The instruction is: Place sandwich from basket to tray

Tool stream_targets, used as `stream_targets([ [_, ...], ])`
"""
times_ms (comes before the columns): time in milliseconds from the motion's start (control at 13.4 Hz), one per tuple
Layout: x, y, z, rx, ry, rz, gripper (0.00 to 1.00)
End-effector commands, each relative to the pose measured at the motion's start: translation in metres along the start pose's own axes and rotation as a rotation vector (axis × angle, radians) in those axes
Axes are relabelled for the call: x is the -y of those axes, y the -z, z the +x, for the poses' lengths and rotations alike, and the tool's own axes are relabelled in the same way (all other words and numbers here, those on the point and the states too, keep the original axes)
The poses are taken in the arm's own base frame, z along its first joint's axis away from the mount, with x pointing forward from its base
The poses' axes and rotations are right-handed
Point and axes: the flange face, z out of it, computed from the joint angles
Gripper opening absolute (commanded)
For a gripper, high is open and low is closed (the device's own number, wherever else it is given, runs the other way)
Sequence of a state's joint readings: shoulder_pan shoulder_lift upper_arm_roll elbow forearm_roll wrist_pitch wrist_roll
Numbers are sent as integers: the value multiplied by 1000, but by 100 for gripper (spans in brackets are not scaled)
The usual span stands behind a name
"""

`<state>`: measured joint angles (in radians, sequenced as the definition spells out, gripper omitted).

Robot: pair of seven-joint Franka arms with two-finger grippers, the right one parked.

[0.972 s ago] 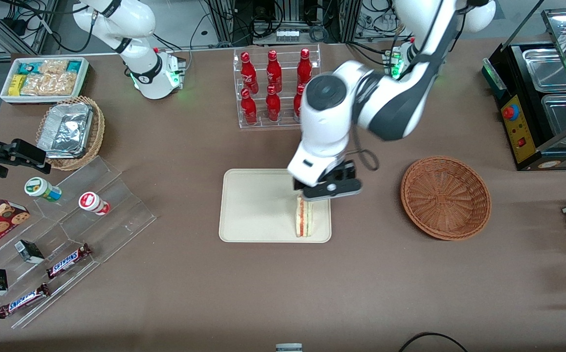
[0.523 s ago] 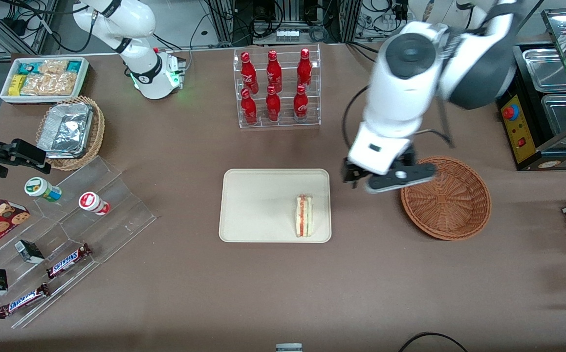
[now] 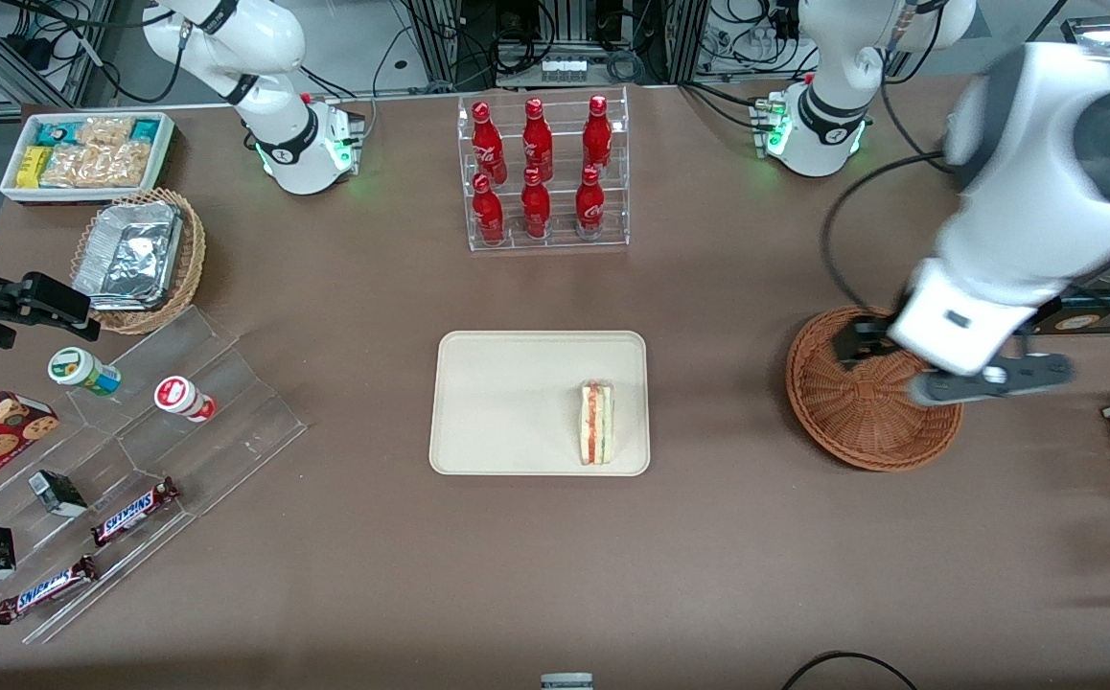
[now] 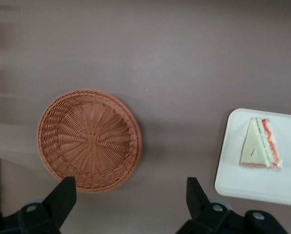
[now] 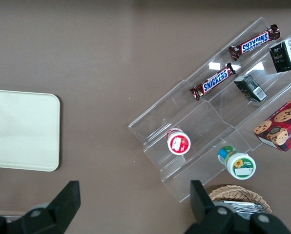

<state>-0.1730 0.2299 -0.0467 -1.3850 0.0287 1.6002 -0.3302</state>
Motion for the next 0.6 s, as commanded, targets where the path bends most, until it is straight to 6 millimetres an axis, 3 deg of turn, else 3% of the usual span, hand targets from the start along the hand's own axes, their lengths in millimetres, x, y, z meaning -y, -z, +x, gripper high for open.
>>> stream_targets([
  [0, 58, 11, -2, 24, -20, -33, 100],
  [224, 100, 8, 5, 37, -32, -34, 100],
  [523, 101, 5, 4, 57, -105, -32, 100],
])
